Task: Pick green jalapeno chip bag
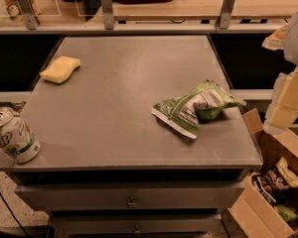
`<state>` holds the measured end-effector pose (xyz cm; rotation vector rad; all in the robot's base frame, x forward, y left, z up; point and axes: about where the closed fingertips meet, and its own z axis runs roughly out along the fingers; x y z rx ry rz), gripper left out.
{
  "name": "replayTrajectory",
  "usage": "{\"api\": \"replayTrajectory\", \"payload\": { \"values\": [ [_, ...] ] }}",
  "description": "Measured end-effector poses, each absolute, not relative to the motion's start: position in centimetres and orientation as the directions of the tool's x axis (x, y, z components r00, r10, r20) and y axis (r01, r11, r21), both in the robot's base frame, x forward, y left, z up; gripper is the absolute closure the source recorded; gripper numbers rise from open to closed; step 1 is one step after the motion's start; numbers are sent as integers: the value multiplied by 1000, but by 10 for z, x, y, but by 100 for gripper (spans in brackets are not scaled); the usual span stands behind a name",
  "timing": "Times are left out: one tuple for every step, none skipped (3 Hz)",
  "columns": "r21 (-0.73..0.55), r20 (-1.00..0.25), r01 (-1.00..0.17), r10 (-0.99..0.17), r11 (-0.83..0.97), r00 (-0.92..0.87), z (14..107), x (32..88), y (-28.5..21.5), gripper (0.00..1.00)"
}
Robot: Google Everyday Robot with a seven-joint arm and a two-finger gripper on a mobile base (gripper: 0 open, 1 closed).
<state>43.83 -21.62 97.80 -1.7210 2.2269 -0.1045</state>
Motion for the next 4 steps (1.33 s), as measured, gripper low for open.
{"api": "replayTrajectory", "payload": {
  "values": [
    [-253, -208, -929, -953, 270, -220, 978, 438, -216, 0],
    [-273, -201, -928, -958, 254, -203, 976, 445, -213, 0],
    [-322, -145, -927, -978, 191, -151, 962, 465, -200, 0],
    [-353, -75, -928, -992, 117, -97, 937, 493, -191, 0]
  ]
}}
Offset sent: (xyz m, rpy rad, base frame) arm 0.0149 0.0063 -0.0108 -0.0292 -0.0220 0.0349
